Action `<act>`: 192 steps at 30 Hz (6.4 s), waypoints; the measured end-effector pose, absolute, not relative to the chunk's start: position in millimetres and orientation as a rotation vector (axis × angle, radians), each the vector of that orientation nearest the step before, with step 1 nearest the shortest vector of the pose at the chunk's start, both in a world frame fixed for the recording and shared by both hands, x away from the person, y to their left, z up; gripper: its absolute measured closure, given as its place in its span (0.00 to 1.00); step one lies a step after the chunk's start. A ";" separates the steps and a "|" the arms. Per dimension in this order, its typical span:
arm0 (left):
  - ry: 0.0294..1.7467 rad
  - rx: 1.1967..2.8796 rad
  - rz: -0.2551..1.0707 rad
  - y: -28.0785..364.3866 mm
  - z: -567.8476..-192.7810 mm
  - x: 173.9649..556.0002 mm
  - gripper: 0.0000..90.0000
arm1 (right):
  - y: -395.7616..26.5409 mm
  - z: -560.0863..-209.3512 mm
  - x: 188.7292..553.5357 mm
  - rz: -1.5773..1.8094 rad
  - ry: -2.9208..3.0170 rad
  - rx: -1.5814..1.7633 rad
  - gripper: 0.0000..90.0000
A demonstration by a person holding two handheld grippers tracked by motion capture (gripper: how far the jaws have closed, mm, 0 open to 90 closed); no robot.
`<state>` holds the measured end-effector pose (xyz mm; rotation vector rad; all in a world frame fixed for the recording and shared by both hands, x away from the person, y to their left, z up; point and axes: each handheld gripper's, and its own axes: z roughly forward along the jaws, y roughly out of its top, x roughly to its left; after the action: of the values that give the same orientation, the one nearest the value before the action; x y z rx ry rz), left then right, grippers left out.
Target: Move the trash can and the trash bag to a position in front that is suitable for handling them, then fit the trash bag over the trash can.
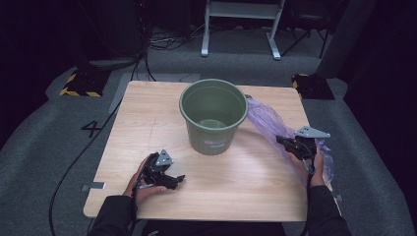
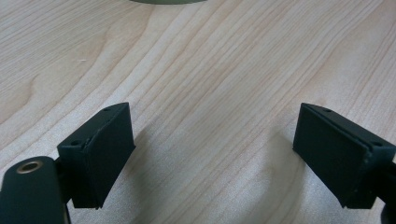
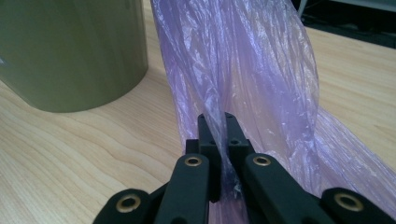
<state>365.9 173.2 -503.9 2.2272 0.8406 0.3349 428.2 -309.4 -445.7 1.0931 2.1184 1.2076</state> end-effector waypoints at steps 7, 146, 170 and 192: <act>0.840 2.227 0.335 173.2 -503.9 365.9 0.13 | -310.5 -437.0 424.7 1.234 2.088 1.076 1.00; 0.659 1.932 0.576 171.9 -365.3 361.9 0.18 | -226.3 -291.2 407.0 1.117 2.106 0.604 0.97; 0.515 1.990 0.662 105.8 -321.7 383.0 0.19 | -180.7 -296.7 412.8 1.073 2.216 0.462 0.99; 0.439 2.077 0.755 61.8 -312.4 406.1 0.47 | -162.4 -306.4 409.1 1.069 2.259 0.383 0.97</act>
<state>406.1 61.8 -312.4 2.0766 0.4394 0.7553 409.1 -162.4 -306.4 0.3830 2.2592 1.0690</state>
